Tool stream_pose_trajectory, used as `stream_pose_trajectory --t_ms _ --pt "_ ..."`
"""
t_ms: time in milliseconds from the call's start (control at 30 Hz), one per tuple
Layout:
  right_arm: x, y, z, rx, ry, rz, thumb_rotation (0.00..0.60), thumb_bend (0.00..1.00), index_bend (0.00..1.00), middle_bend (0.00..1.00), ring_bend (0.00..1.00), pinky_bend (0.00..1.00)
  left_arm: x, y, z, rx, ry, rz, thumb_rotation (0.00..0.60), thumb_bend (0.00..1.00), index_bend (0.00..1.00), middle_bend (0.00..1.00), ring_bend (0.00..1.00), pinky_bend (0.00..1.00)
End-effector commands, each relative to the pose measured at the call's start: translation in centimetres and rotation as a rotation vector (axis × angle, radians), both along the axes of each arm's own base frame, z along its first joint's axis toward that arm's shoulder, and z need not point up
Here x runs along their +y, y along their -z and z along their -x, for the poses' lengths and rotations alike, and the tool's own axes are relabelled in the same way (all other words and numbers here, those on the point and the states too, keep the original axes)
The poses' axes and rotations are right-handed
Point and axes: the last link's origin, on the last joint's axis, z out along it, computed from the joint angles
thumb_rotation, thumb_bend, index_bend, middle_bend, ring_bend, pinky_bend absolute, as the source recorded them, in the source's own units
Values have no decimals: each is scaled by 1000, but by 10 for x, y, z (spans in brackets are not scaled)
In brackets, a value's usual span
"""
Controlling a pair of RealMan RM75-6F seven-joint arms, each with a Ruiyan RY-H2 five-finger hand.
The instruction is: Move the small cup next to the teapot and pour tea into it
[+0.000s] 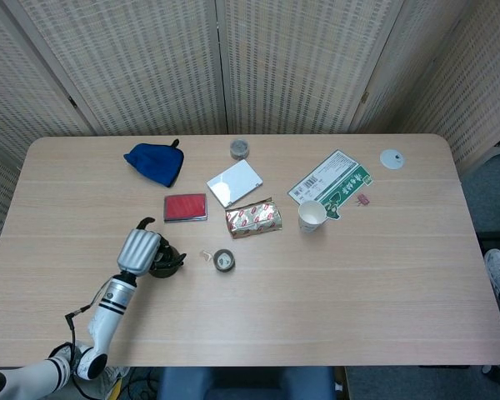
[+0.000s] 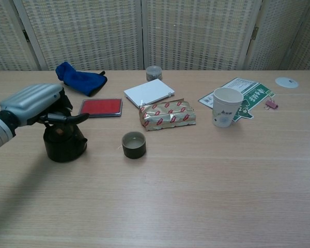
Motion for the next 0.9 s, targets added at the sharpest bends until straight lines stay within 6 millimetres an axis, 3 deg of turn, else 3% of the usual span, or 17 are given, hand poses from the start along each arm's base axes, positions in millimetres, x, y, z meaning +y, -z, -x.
stream_pose_trajectory --t_ms 33,533,900 --pt "0 0 0 0 0 0 600 202 200 217 152 220 -1 2 0 5 3 2 160 234 1000 1000 965 174" --pt "2 0 -1 -3 -3 5 600 202 200 217 152 220 -4 2 3 8 -10 8 117 234 994 1000 893 153" --pt "2 0 -1 -3 -5 7 600 202 200 217 152 219 -6 -1 1 19 -46 36 48 232 821 876 760 144"
